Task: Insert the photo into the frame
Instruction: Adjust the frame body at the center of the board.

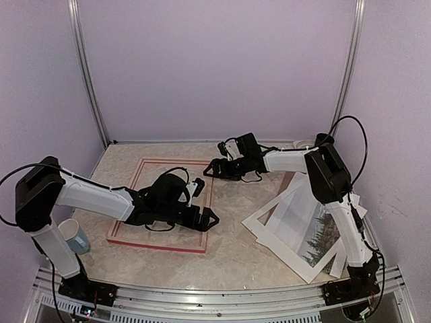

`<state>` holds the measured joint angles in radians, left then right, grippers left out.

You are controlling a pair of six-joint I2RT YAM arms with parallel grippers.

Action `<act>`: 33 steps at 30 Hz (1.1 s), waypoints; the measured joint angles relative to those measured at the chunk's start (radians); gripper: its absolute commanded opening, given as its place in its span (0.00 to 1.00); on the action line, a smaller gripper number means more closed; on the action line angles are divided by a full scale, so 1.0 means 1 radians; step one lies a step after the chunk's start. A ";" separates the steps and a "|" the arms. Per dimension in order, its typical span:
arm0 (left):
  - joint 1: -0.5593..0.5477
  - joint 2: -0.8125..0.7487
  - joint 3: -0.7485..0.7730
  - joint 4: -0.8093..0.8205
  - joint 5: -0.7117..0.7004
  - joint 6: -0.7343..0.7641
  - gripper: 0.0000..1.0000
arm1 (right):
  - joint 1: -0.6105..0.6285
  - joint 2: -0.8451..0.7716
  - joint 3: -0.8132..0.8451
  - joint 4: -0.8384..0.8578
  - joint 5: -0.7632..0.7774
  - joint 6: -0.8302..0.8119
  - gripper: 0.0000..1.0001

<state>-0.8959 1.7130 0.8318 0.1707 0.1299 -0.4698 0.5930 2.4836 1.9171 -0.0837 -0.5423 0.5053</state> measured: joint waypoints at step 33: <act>-0.152 -0.106 0.290 -0.244 -0.396 0.130 0.99 | -0.236 -1.115 -0.970 -0.283 0.562 -0.085 0.99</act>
<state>-1.0477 1.6070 1.1221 -0.0734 -0.2657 -0.3401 0.3573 1.3682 0.9470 -0.3664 0.0196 0.4202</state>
